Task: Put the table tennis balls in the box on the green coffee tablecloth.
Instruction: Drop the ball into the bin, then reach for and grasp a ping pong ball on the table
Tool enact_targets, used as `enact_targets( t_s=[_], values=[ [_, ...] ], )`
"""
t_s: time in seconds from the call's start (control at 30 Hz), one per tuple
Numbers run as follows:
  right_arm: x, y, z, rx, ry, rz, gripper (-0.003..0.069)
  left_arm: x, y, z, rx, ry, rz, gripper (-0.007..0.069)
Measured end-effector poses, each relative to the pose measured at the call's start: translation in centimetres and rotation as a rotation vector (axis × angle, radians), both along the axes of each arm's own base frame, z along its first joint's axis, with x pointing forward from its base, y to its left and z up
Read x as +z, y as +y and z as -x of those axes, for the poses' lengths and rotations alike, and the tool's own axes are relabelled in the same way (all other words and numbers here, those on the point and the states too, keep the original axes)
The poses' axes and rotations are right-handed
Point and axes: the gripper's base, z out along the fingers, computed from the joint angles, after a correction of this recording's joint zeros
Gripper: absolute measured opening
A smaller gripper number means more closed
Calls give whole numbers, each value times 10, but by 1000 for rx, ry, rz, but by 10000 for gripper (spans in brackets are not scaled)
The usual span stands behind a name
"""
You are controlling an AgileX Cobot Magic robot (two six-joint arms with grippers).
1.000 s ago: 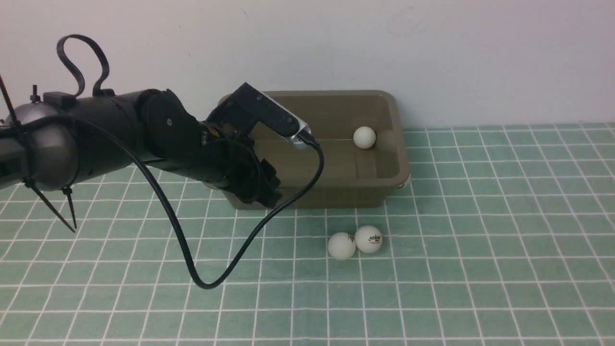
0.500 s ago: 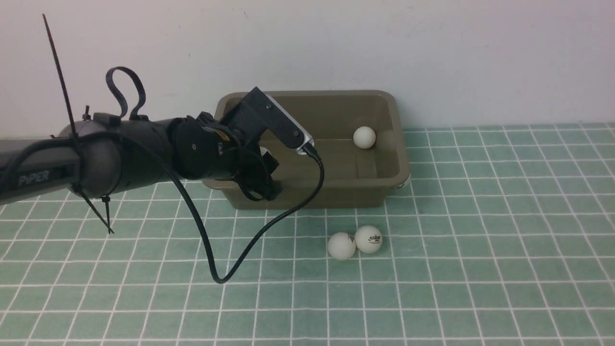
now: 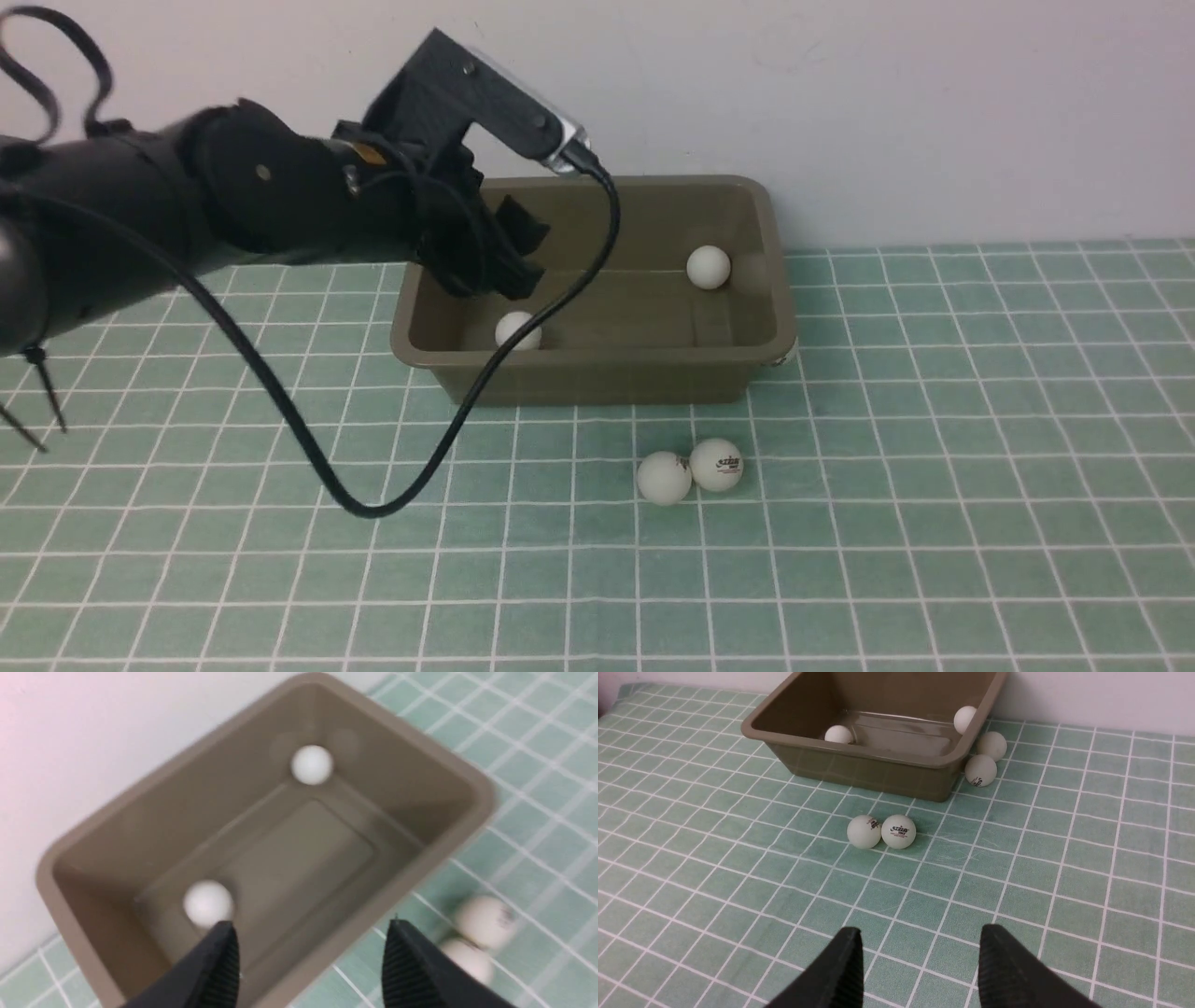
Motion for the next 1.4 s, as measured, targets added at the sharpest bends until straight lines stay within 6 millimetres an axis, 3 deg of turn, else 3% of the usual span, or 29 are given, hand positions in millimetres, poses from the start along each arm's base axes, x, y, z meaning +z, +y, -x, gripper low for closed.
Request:
enact_targets(
  t_s=[0.13, 0.23, 0.4, 0.6, 0.97, 1.17, 1.3, 1.4],
  values=[
    [1, -2, -1, -14, -14, 14, 314, 26, 16, 24, 22, -34, -42, 315],
    [1, -3, -2, -28, -27, 27, 314, 38, 41, 33, 128, -26, -73, 300],
    [2, -4, -3, -38, -41, 33, 314, 34, 69, 39, 271, 101, -116, 300],
    [6, -2, -14, -27, -55, -8, 314, 33, 77, 47, 309, 163, -136, 300],
    [-14, 16, -97, 253, 85, 10, 314, 35, 76, 50, 312, 169, -118, 300],
    [-48, 17, -148, 332, 188, 59, 314, 36, 71, 51, 302, 195, -48, 300],
    [-54, 18, -174, 360, 236, 63, 314, 36, 69, 51, 298, 206, -18, 300],
    [-45, 18, -193, 376, 224, 68, 314, 37, 67, 52, 287, 215, 18, 300]
  ],
)
